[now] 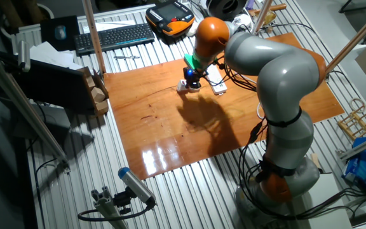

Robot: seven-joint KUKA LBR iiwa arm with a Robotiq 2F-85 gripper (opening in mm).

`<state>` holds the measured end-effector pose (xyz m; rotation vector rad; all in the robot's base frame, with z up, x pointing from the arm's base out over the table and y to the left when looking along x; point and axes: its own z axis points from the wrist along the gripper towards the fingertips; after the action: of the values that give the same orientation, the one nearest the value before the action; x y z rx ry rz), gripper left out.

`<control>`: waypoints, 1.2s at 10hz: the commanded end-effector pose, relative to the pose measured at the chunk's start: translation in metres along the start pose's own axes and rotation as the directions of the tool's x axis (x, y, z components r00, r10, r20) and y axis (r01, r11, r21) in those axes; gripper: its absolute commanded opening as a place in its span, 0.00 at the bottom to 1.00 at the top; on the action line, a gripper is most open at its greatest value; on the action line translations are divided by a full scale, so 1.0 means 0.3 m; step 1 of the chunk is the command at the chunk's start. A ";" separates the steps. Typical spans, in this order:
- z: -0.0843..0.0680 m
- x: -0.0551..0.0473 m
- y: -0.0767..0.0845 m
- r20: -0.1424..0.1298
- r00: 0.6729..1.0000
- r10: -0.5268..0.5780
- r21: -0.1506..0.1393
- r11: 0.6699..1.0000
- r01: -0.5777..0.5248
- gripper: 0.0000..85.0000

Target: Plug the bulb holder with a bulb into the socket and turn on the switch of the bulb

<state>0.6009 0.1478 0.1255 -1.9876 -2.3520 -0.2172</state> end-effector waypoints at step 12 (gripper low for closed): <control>0.000 -0.005 0.065 0.002 0.965 0.264 -0.008 0.965 -0.264 0.60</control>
<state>0.6209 0.1495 0.1270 -2.2810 -2.0526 -0.2088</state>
